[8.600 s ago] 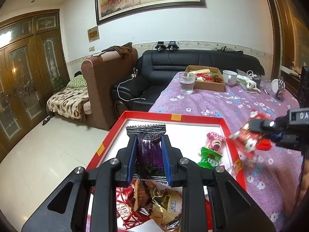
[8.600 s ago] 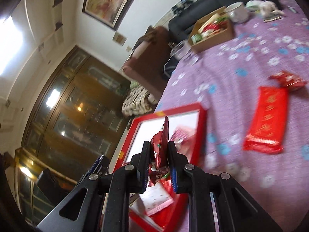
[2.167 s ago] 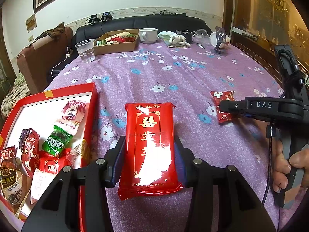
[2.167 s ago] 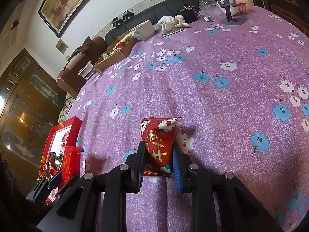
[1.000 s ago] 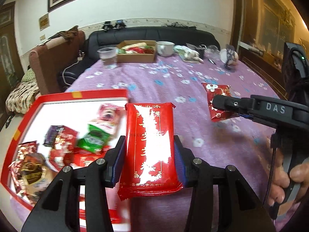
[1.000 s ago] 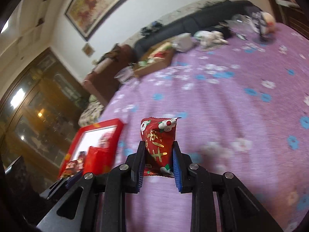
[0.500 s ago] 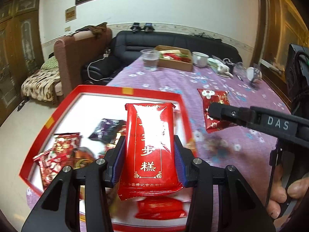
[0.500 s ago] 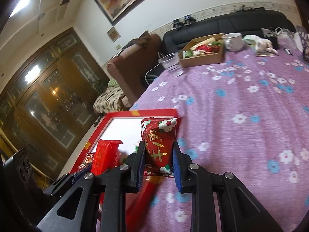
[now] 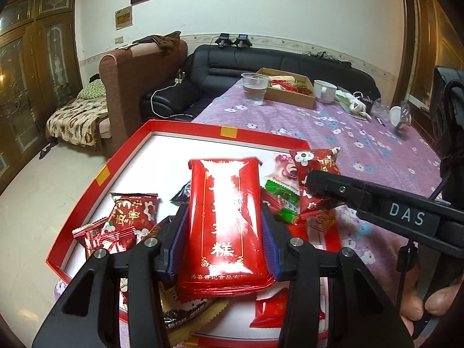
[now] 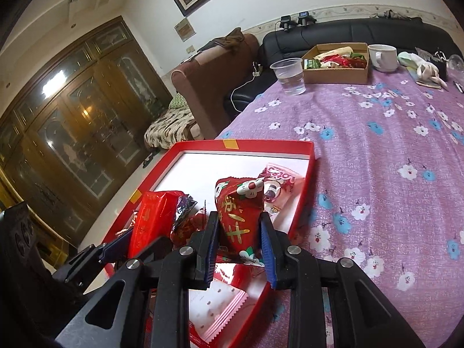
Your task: Organize snacks
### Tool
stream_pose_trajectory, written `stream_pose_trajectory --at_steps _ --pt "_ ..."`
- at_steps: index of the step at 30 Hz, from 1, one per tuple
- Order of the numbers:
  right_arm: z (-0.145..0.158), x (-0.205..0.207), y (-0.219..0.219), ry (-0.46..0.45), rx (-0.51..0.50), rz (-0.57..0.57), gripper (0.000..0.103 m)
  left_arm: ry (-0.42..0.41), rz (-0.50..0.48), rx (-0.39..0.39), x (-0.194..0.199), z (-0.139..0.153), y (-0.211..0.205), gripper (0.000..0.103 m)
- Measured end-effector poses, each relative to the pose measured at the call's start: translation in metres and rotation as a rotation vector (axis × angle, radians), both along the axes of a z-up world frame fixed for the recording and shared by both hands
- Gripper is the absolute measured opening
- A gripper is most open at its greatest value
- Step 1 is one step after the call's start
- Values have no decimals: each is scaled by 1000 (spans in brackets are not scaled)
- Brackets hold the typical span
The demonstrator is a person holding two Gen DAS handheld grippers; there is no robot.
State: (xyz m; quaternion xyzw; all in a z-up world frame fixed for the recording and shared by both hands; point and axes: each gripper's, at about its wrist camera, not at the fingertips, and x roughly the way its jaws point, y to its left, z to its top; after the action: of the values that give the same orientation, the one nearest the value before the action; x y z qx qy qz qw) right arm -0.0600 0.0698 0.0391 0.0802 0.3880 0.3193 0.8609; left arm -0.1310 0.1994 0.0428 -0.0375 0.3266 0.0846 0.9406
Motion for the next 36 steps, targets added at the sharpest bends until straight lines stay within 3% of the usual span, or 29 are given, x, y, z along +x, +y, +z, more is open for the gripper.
stream_pose_trajectory --at_steps 2,4,5,8,11,15,21,28,36 --pt "2 -2 0 -15 -6 -2 33 -11 20 21 -1 1 0 47" --pt "5 -3 -3 -28 -1 -8 47 -21 37 44 -2 4 -1 49" --pt "7 -4 -5 -36 9 -9 49 -32 55 68 -4 6 -1 52" --pt "13 -7 -13 -58 21 -22 54 -57 97 114 -7 12 -1 73" --pt "15 -7 -22 -64 26 -34 55 -97 140 154 -13 21 0 85" --pt "16 -7 -44 -61 42 -70 55 -93 154 179 -15 29 -2 86" --pt "16 -9 -84 -61 66 -128 58 -62 161 111 -15 34 -6 86" --pt "13 -14 -131 -67 80 -196 61 -83 182 101 -25 44 -17 89" --pt "10 -16 -136 -59 88 -185 61 -108 181 107 -30 50 -26 90"
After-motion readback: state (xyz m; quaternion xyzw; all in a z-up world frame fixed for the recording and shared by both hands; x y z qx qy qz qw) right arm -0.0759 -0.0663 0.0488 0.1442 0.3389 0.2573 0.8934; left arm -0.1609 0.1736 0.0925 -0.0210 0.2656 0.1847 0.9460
